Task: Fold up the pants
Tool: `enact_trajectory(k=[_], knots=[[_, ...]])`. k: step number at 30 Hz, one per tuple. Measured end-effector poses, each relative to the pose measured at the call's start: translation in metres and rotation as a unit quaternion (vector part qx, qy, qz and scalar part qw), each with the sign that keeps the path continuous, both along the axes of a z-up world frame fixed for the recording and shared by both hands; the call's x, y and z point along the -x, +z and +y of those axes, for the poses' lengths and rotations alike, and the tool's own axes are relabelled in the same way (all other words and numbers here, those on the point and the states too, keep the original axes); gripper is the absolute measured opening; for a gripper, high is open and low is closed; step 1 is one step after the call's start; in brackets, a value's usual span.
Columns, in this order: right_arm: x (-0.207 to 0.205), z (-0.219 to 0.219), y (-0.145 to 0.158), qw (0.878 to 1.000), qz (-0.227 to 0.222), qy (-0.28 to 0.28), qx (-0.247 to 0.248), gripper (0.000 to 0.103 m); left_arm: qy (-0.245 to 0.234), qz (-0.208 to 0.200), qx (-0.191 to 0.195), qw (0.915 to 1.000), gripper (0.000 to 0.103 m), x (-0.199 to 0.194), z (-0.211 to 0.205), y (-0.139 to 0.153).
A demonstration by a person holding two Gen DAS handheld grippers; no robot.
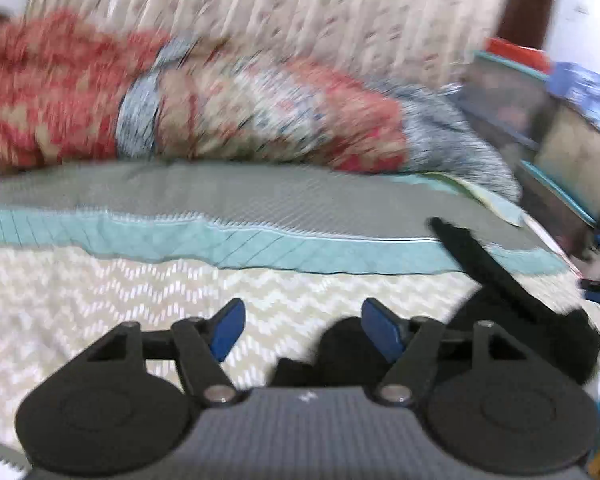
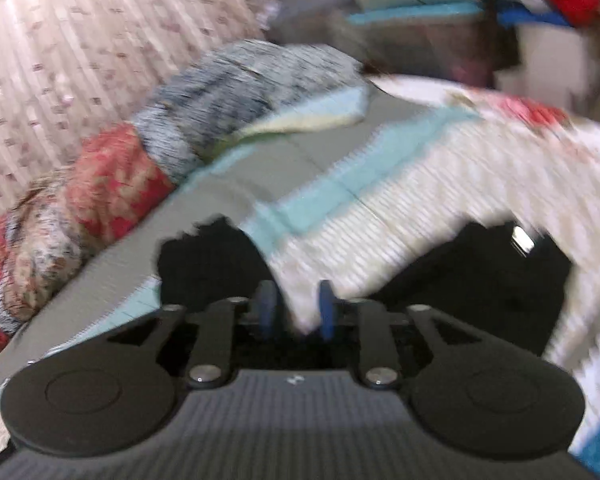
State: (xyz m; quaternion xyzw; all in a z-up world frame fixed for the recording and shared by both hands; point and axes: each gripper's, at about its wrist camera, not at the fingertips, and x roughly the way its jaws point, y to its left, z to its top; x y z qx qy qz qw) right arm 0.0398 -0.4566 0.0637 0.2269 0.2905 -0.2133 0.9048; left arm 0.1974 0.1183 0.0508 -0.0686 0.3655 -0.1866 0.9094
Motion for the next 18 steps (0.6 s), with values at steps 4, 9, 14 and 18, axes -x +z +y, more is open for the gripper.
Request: enact_trajectory(k=[4,9,14,18], knots=[[-0.062,0.024,0.004,0.995,0.008,0.091,0.043,0.048,-0.011,0.056,0.019,0.9982,0.094,-0.043,-0.024,-0.041],[-0.162,0.046,-0.028,0.981,0.064,0.177,0.052,0.068,-0.087,0.075,-0.047,0.9922,0.068,-0.042,-0.086,-0.079],[-0.238,0.073,-0.092,0.956,0.175,0.212,0.099,0.071,-0.072,0.085,-0.075,0.9909,0.014,-0.034,-0.092,-0.084],[-0.248,0.056,-0.103,0.959,0.194,0.168,0.118,0.010,0.011,0.037,-0.034,0.9987,0.013,-0.029,-0.046,-0.050]])
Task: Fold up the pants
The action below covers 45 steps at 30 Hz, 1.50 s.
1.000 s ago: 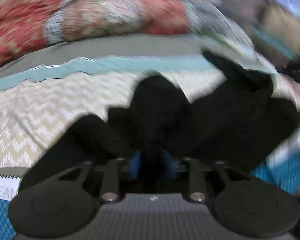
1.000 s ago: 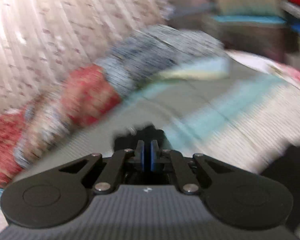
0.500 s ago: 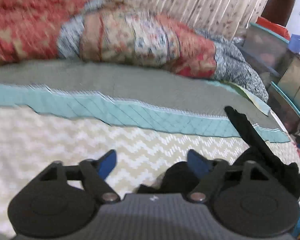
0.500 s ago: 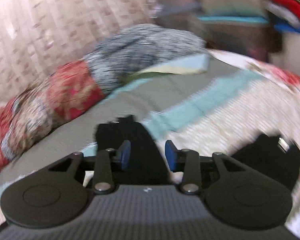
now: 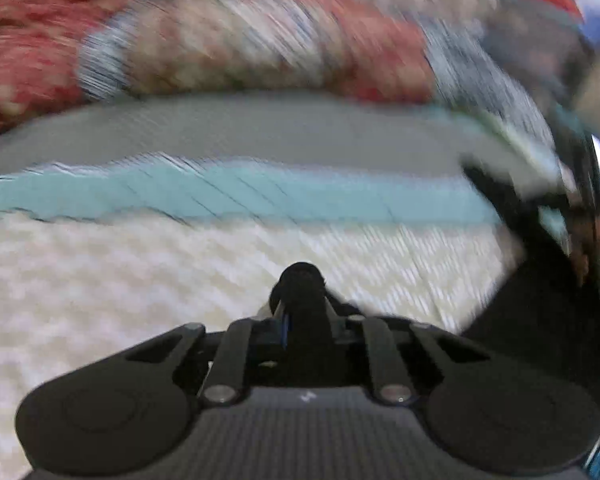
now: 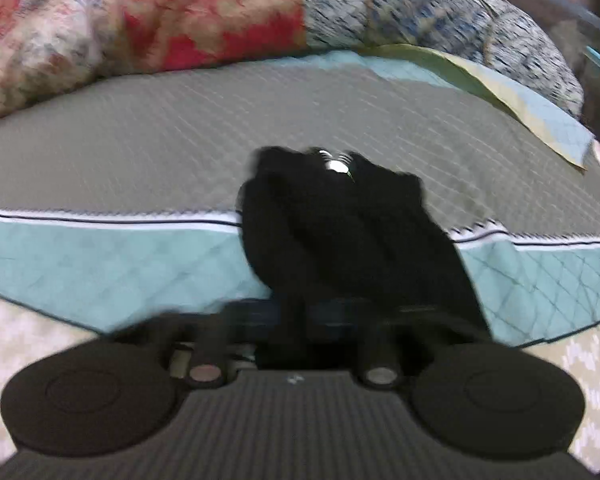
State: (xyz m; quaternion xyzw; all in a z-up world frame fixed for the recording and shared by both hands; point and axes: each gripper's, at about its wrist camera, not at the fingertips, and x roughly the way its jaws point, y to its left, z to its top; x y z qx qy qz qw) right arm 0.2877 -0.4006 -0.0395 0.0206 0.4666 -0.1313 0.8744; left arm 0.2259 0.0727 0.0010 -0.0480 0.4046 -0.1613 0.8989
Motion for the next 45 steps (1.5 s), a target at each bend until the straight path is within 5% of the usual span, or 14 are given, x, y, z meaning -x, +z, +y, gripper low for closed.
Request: enact_trajectory(k=[3,6,9,13,15,18,21,28,31,37,39,40,41,45], knots=[[0.021,-0.047,0.049,0.987,-0.132,-0.086,-0.044,0.010,0.082,-0.045,0.066,0.9934,0.013,0.007,0.049,0.026],[0.049,-0.102,0.084,0.941,-0.258,-0.182,-0.123,0.010,0.179,-0.102,0.082,0.9751,0.013,0.014,0.079,0.036],[0.069,-0.134,0.083,0.903,-0.300,-0.252,-0.174,0.010,0.206,-0.077,0.087,0.9717,0.021,0.002,0.085,0.016],[0.066,-0.147,0.038,0.924,-0.185,-0.306,-0.137,0.017,0.188,0.004,-0.022,0.9818,0.043,-0.023,0.061,-0.032],[0.072,-0.159,0.015,0.918,-0.146,-0.330,-0.162,0.031,0.178,0.033,-0.060,0.9816,0.056,-0.024,0.054,-0.042],[0.090,-0.169,0.012,0.904,-0.175,-0.351,-0.168,0.044,0.169,-0.019,-0.052,0.9840,0.065,-0.001,0.060,-0.022],[0.094,-0.175,0.026,0.911,-0.180,-0.343,-0.139,0.044,0.170,-0.103,-0.085,0.9763,0.093,0.014,0.063,0.005],[0.090,-0.190,0.042,0.908,-0.206,-0.334,-0.149,0.055,0.001,-0.195,-0.265,0.9444,0.102,0.003,0.023,0.007],[0.094,-0.192,0.032,0.905,-0.196,-0.341,-0.162,0.056,-0.047,-0.180,-0.272,0.9442,0.103,-0.010,0.013,-0.007],[0.076,-0.203,0.009,0.898,-0.167,-0.364,-0.183,0.067,-0.078,-0.090,-0.241,0.9633,0.102,-0.043,0.017,-0.035],[0.067,-0.206,0.003,0.894,-0.163,-0.369,-0.194,0.062,-0.073,-0.055,-0.233,0.9681,0.068,-0.056,0.016,-0.049],[0.061,-0.206,0.003,0.897,-0.151,-0.368,-0.191,0.049,-0.074,-0.032,-0.226,0.9708,0.024,-0.061,0.015,-0.052],[0.056,-0.204,0.006,0.901,-0.142,-0.366,-0.183,0.014,-0.062,-0.018,-0.214,0.9747,0.020,-0.063,0.016,-0.052],[0.061,-0.201,0.047,0.899,-0.192,-0.345,-0.188,0.012,-0.018,-0.082,-0.171,0.9818,0.016,-0.044,0.024,-0.013]])
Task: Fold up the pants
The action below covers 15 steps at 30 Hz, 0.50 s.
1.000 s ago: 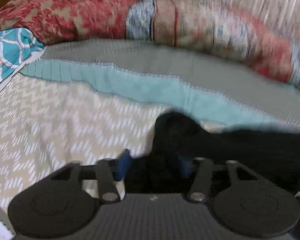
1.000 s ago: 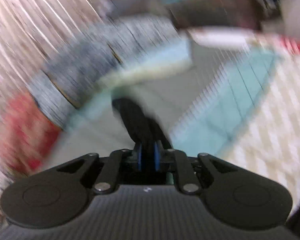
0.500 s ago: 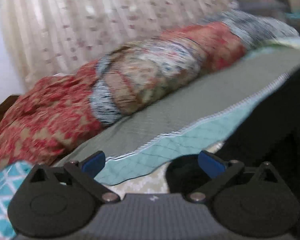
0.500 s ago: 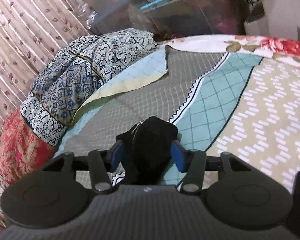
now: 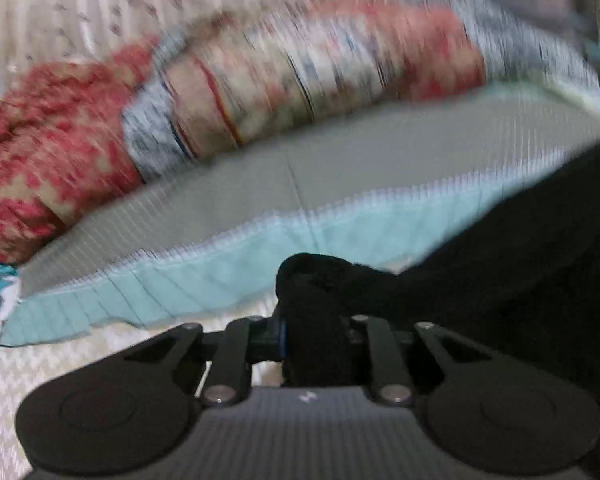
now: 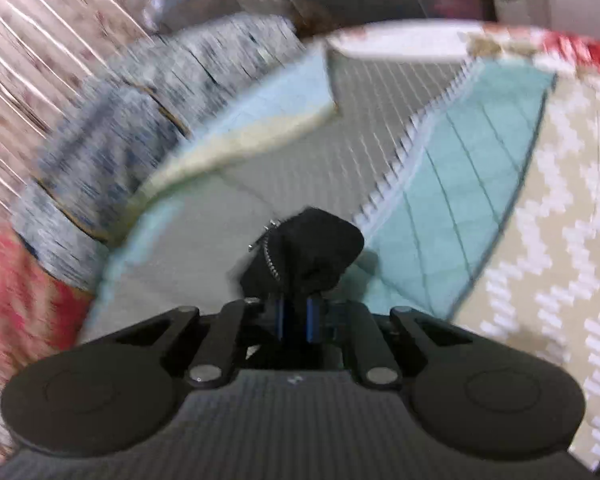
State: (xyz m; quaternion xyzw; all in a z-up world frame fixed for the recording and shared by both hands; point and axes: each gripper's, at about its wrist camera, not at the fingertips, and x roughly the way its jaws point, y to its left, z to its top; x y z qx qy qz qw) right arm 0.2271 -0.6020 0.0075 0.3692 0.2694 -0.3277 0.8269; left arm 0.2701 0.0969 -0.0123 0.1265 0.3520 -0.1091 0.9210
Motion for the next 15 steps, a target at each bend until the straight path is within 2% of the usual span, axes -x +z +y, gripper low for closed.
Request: enact_trajectory(k=[3,8,12,15], knots=[[0.019,-0.002,0.040,0.998,-0.053,0.016,-0.008,0.012,0.014,-0.037,0.046,0.9982,0.016,0.024,0.012,0.037],[0.093,-0.005,0.092,0.992,-0.125,0.026,-0.023,0.012,0.000,-0.113,0.052,0.9922,0.019,0.100,0.017,0.078],[0.187,-0.008,0.105,0.991,-0.132,0.011,-0.030,0.012,-0.035,-0.140,0.026,0.9892,0.021,0.181,0.008,0.078],[0.261,-0.004,0.093,0.993,-0.117,-0.008,-0.028,0.012,-0.046,-0.113,0.027,0.9922,0.027,0.229,0.002,0.059]])
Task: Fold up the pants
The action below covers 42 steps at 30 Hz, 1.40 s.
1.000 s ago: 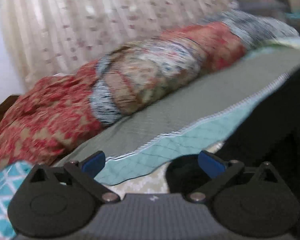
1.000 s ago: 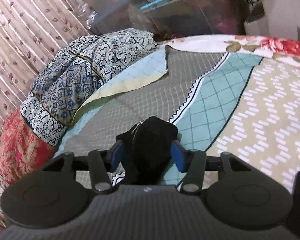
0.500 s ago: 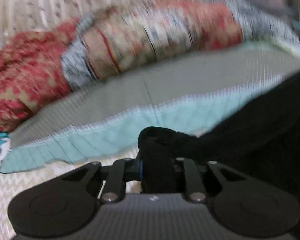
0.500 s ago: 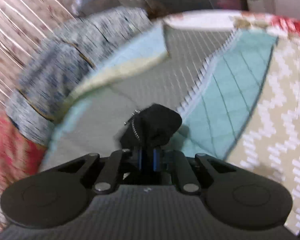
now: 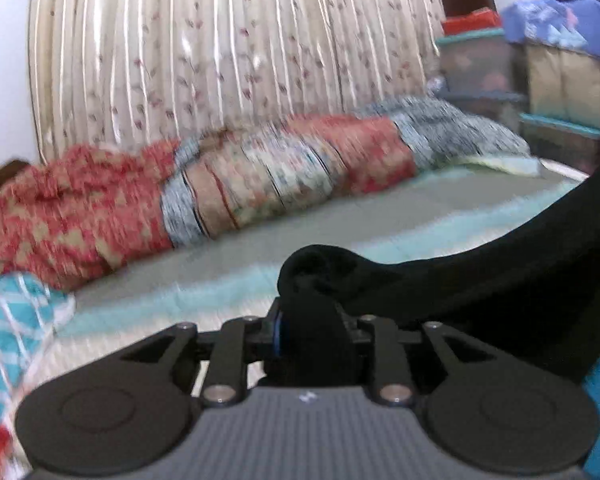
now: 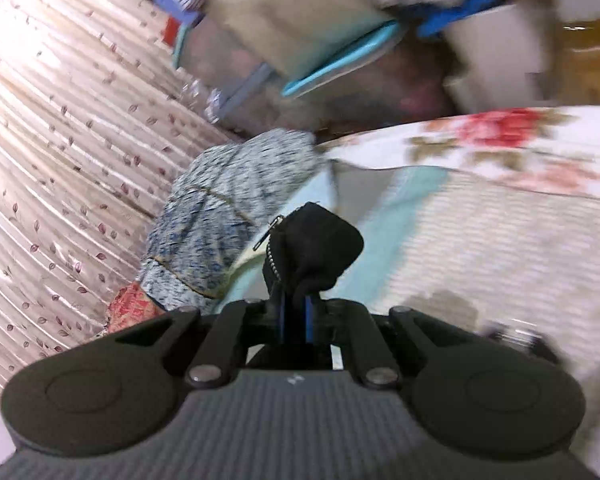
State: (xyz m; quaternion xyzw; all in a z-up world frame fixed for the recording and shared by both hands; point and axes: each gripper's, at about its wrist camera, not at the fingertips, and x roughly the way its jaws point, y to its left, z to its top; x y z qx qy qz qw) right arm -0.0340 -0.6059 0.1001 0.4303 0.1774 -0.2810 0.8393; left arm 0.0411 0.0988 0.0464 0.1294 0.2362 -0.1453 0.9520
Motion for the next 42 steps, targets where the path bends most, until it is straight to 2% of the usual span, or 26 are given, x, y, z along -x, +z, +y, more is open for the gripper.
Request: enact_trajectory(k=[1,2,4,5,6,8,10,12,14,16,18,19,21,23,25,27,28,30,32,33,34,35,36,37,40,42], knots=[[0.018,0.003,-0.009,1.000,0.020,-0.004,0.003,0.012,0.002,0.017,-0.001,0.9999,0.039,0.011,-0.001,-0.009],[0.035,0.006,-0.023,0.999,0.053,-0.008,0.008,0.014,0.008,0.042,0.000,0.9991,0.060,0.019,-0.001,-0.022],[0.058,0.010,-0.051,0.989,0.143,-0.023,0.020,0.022,0.028,0.095,0.005,0.9950,0.074,0.031,0.001,-0.044],[0.069,0.011,-0.063,0.984,0.173,-0.041,0.010,0.036,0.032,0.116,0.007,0.9927,0.075,0.037,0.003,-0.051],[0.082,0.011,-0.071,0.981,0.182,-0.063,-0.001,0.044,0.039,0.128,0.009,0.9909,0.076,0.044,0.006,-0.054],[0.112,0.020,-0.069,0.982,0.150,-0.116,0.004,0.042,0.053,0.136,0.036,0.9886,0.085,0.056,0.018,-0.046],[0.123,0.039,-0.054,0.979,0.138,-0.140,0.053,0.043,0.074,0.127,0.089,0.9851,0.091,0.068,0.038,-0.029],[0.120,0.059,-0.038,0.976,0.134,-0.138,0.106,0.043,0.095,0.115,0.133,0.9798,0.094,0.075,0.058,-0.015],[0.109,0.078,-0.026,0.981,0.105,-0.097,0.129,0.043,0.118,0.111,0.182,0.9700,0.098,0.076,0.077,-0.006],[0.072,0.107,-0.019,0.987,0.083,0.009,0.139,0.043,0.131,0.131,0.244,0.9520,0.098,0.068,0.094,-0.007],[0.031,0.148,-0.015,0.979,0.083,0.120,0.143,0.044,0.135,0.159,0.297,0.9319,0.098,0.056,0.103,-0.015],[0.006,0.176,-0.015,0.970,0.079,0.183,0.139,0.044,0.136,0.174,0.320,0.9213,0.098,0.052,0.104,-0.021],[-0.035,0.232,-0.020,0.945,0.072,0.297,0.116,0.045,0.127,0.211,0.359,0.9001,0.098,0.038,0.099,-0.035],[-0.070,0.292,-0.028,0.910,0.067,0.399,0.094,0.048,0.122,0.236,0.370,0.8903,0.098,0.027,0.091,-0.050],[-0.103,0.355,-0.039,0.864,0.067,0.492,0.083,0.054,0.120,0.242,0.371,0.8886,0.097,0.025,0.083,-0.059],[-0.130,0.407,-0.050,0.816,0.066,0.568,0.080,0.067,0.114,0.234,0.371,0.8916,0.092,0.025,0.076,-0.063],[-0.144,0.435,-0.059,0.791,0.070,0.602,0.083,0.070,0.109,0.230,0.371,0.8931,0.089,0.024,0.073,-0.064],[-0.168,0.472,-0.077,0.756,0.096,0.642,0.083,0.079,0.105,0.227,0.373,0.8935,0.089,0.021,0.072,-0.064],[-0.188,0.504,-0.103,0.726,0.146,0.667,0.089,0.078,0.104,0.225,0.377,0.8924,0.090,0.023,0.073,-0.063],[-0.190,0.520,-0.115,0.713,0.177,0.672,0.092,0.067,0.104,0.225,0.379,0.8914,0.090,0.023,0.074,-0.063],[-0.193,0.530,-0.127,0.698,0.210,0.678,0.093,0.050,0.103,0.225,0.381,0.8910,0.090,0.022,0.075,-0.063],[-0.192,0.535,-0.132,0.695,0.224,0.677,0.098,0.008,0.103,0.223,0.382,0.8909,0.090,0.024,0.074,-0.062],[-0.190,0.536,-0.128,0.699,0.223,0.671,0.104,0.008,0.102,0.223,0.382,0.8911,0.090,0.023,0.075,-0.061],[-0.191,0.534,-0.117,0.711,0.200,0.667,0.100,0.008,0.100,0.219,0.383,0.8919,0.090,0.023,0.076,-0.060],[-0.199,0.516,-0.072,0.759,0.108,0.637,0.078,0.007,0.089,0.196,0.392,0.8947,0.092,0.021,0.078,-0.049],[-0.205,0.501,-0.046,0.783,0.047,0.617,0.060,0.007,0.084,0.179,0.395,0.8972,0.095,0.017,0.080,-0.042]])
